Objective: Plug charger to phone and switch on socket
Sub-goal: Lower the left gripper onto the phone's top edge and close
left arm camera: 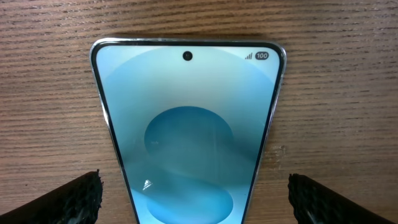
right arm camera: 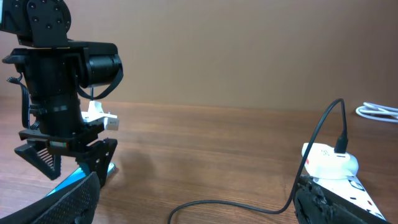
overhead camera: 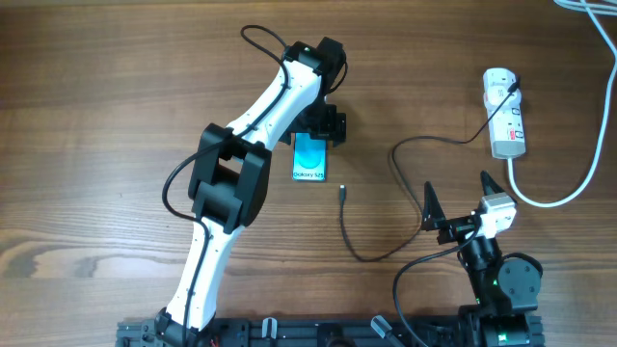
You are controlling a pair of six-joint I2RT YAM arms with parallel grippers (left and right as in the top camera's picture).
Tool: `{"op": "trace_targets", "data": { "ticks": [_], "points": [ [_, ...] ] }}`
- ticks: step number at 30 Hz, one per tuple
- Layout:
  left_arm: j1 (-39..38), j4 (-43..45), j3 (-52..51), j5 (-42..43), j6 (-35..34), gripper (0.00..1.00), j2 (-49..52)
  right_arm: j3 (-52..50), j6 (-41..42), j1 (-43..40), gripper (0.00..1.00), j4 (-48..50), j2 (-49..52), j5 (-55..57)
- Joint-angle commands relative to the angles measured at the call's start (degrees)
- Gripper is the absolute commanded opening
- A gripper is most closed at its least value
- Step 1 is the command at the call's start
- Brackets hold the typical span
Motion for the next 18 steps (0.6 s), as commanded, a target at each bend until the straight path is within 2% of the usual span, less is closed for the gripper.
{"op": "trace_targets", "data": {
  "ticks": [1, 18],
  "points": [
    [-0.31, 0.22, -0.2, -1.2, 0.7, 1.0, 1.75, -0.09, -0.09, 0.17, 1.0, 0.17, -0.57, 0.55],
    [-0.13, 0.63, -0.24, -1.18, 0.72, 1.0, 3.89, -0.09, -0.07, 0.17, 1.0, 0.17, -0.57, 0.55]
  ]
}}
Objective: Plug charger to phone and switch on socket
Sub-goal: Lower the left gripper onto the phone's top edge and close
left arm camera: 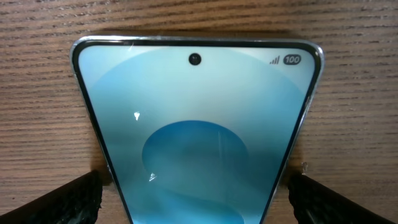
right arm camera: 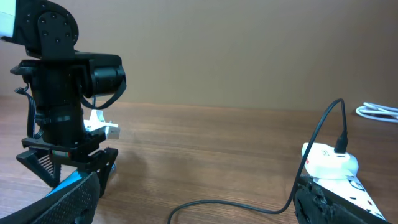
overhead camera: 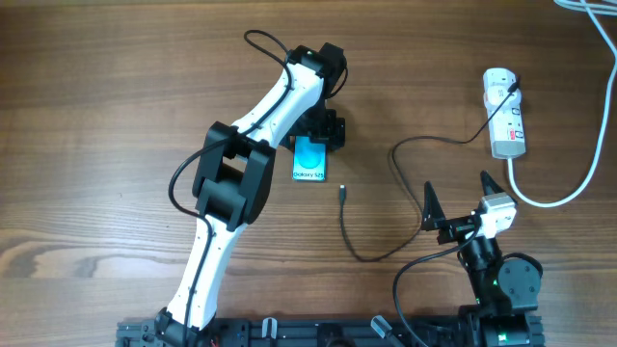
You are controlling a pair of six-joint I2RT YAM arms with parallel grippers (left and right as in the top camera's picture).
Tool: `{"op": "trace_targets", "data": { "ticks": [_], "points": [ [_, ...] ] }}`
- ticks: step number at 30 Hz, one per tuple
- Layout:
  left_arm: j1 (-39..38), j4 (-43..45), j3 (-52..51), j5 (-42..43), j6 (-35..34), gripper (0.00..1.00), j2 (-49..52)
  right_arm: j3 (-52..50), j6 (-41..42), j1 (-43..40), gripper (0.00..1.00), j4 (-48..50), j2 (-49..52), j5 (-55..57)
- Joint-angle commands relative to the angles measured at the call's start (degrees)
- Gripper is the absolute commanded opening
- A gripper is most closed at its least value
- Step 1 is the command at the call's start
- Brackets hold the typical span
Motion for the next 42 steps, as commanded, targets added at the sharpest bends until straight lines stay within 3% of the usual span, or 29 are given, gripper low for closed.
{"op": "trace_targets", "data": {
  "ticks": [1, 17, 30, 34, 42],
  "points": [
    [-0.07, 0.81, -0.31, -0.55, 0.72, 1.0, 1.81, -0.09, -0.07, 0.17, 1.0, 0.17, -0.57, 0.55],
    [0.26, 0.76, -0.31, -0.09, 5.27, 1.0, 1.81, -0.09, -0.07, 0.17, 1.0, 0.17, -0.57, 0.55],
    [0.24, 0.35, -0.42, 0.13, 5.01, 0.99, 1.81, -0.09, -0.09, 0.17, 1.0, 0.17, -0.57, 0.55],
    [0.26, 0.39, -0.66, 0.11, 5.01, 0.86, 1.81, -0.09, -0.09, 0.17, 1.0, 0.17, -0.57, 0.52],
    [0.26, 0.98, -2.12, 0.09, 5.01, 0.74, 1.84, -0.09, -0.09, 0.17, 1.0, 0.17, -0.57, 0.55]
  ]
}}
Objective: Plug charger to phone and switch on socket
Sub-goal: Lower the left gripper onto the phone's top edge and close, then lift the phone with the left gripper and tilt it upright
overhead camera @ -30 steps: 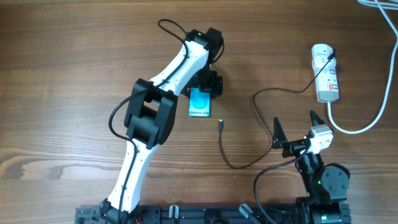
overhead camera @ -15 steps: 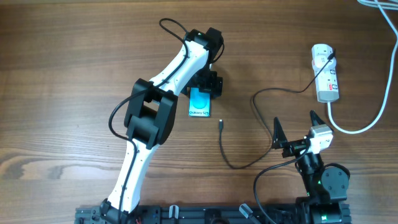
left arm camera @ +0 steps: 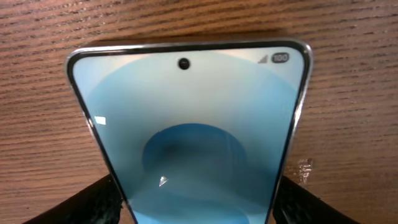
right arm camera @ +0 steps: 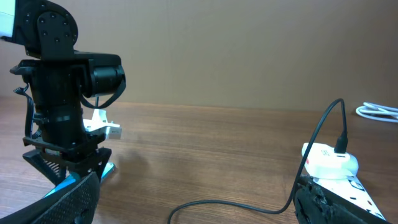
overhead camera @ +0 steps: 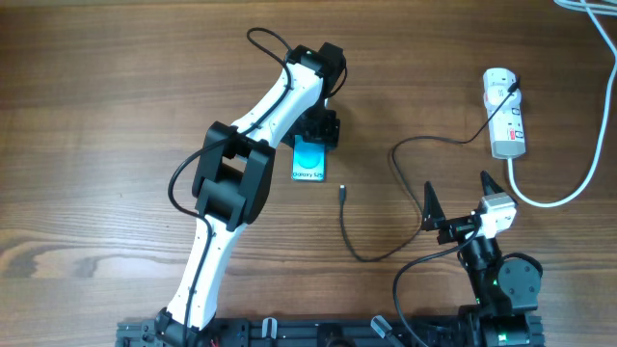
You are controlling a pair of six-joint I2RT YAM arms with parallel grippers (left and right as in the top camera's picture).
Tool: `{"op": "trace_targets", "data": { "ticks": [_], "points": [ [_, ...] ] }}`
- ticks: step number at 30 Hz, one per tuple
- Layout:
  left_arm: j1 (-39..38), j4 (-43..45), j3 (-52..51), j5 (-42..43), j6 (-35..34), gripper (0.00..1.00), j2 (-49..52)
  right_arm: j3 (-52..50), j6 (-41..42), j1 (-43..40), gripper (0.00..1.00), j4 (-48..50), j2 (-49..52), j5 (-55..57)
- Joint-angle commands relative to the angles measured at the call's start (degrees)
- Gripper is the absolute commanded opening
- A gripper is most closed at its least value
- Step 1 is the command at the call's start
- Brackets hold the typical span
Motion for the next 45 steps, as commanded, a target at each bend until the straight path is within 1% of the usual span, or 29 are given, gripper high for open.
{"op": "trace_targets", "data": {
  "ticks": [1, 4, 7, 9, 12, 17, 21, 26, 29, 34, 35, 40, 42, 45],
  "points": [
    [0.17, 0.79, -1.95, 0.68, 0.72, 0.73, 1.84, -0.09, -0.09, 0.17, 1.0, 0.2, -0.57, 0.55],
    [0.17, 0.66, -1.95, 0.7, 0.7, 0.7, 1.81, -0.09, -0.07, 0.17, 1.0, 0.2, -0.57, 0.55],
    [0.17, 0.33, -1.88, 0.72, 0.17, 0.7, 1.77, -0.09, -0.07, 0.17, 1.0, 0.2, -0.57, 0.52],
    [0.17, -0.07, -1.51, 0.79, -1.38, 0.71, 1.53, -0.09, -0.07, 0.17, 1.0, 0.2, -0.57, 0.55],
    [0.17, -0.74, -0.28, 2.8, -2.34, 0.7, 0.74, -0.09, -0.07, 0.17, 1.0, 0.2, -0.57, 0.55],
    [0.22, -1.22, 1.31, 8.87, -2.73, 0.7, -2.95, -0.09, -0.07, 0.17, 1.0, 0.2, -0.57, 0.52],
    [0.22, -2.14, 1.46, 9.35, -6.88, 0.68, -7.1, -0.09, -0.07, 0.17, 1.0, 0.2, -0.57, 0.55],
    [0.22, -3.89, 1.46, 12.72, -6.86, 0.67, -11.08, -0.09, -0.09, 0.17, 1.0, 0.2, -0.57, 0.52],
    [0.22, -5.29, 1.46, 17.59, -6.86, 0.67, -13.46, -0.09, -0.07, 0.17, 1.0, 0.2, -0.57, 0.52],
    [0.22, -7.17, 1.46, 29.11, -6.86, 0.67, -16.96, -0.09, -0.07, 0.17, 1.0, 0.2, -0.57, 0.55],
    [0.22, -7.98, 1.46, 34.32, -6.86, 0.67, -18.08, -0.09, -0.09, 0.17, 1.0, 0.2, -0.57, 0.55],
    [0.92, -10.01, 1.46, 49.35, -6.86, 0.66, -20.2, -0.09, -0.07, 0.17, 1.0, 0.2, -0.57, 0.55],
    [1.99, -10.62, 1.46, 57.22, -6.86, 0.65, -20.35, -0.09, -0.04, 0.17, 1.0, 0.2, -0.57, 0.55],
    [3.8, -11.32, 1.44, 66.05, -6.88, 0.65, -20.33, -0.09, -0.07, 0.17, 1.0, 0.2, -0.57, 0.52]
  ]
}}
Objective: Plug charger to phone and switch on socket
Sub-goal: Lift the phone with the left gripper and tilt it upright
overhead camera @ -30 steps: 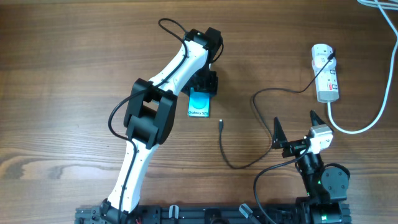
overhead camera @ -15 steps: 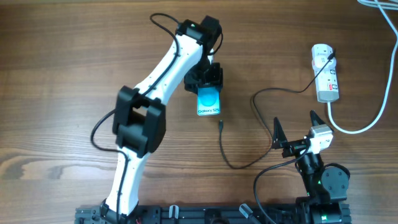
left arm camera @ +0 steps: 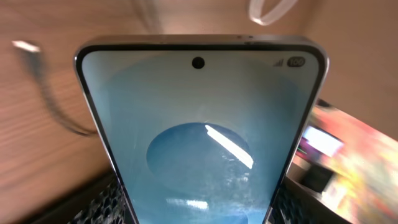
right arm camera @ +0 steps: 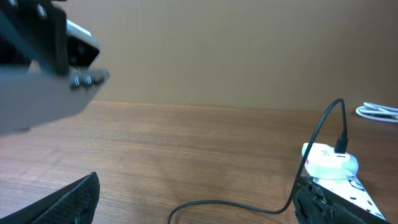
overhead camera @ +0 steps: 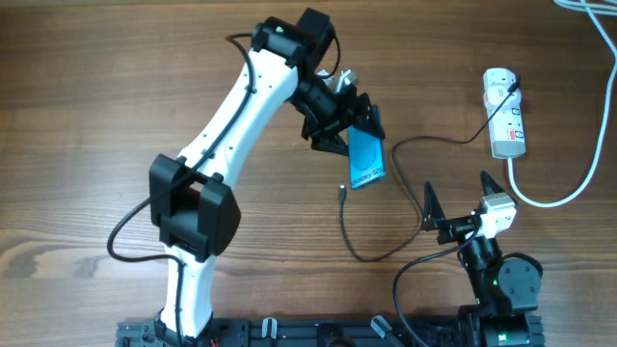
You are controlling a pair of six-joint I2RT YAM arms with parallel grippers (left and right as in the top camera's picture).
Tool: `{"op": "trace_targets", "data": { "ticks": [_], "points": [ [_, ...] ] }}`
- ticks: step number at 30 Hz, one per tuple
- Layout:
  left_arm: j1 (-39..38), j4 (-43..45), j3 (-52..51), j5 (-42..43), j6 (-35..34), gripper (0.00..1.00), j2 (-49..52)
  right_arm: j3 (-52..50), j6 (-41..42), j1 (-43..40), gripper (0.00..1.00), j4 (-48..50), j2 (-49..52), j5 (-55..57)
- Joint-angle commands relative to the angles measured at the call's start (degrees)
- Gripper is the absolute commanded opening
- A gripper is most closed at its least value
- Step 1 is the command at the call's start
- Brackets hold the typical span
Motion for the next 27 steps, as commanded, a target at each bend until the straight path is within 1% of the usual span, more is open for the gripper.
{"op": "trace_targets", "data": {
  "ticks": [1, 6, 11, 15, 21, 27],
  "points": [
    [3.17, -0.5, 1.22, 19.65, -0.13, 0.65, -2.34, -0.09, -0.07, 0.17, 1.0, 0.17, -0.57, 0.55],
    [7.87, -0.52, 1.22, 31.58, -0.15, 0.65, -2.34, -0.09, -0.07, 0.17, 1.0, 0.17, -0.57, 0.52],
    [12.39, -2.12, 1.22, 38.77, -0.2, 0.67, -2.34, -0.09, -0.07, 0.17, 1.0, 0.17, -0.57, 0.55],
    [14.95, -3.76, 1.22, 38.82, -2.45, 0.65, -2.34, -0.09, -0.07, 0.17, 1.0, 0.17, -0.57, 0.52],
    [17.14, -5.46, 1.22, 38.82, -7.63, 0.62, -2.34, -0.09, -0.09, 0.17, 1.0, 0.17, -0.57, 0.55],
    [17.64, -5.49, 1.22, 38.84, -7.89, 0.62, -2.34, -0.09, -0.07, 0.17, 1.0, 0.17, -0.57, 0.52]
  ]
}}
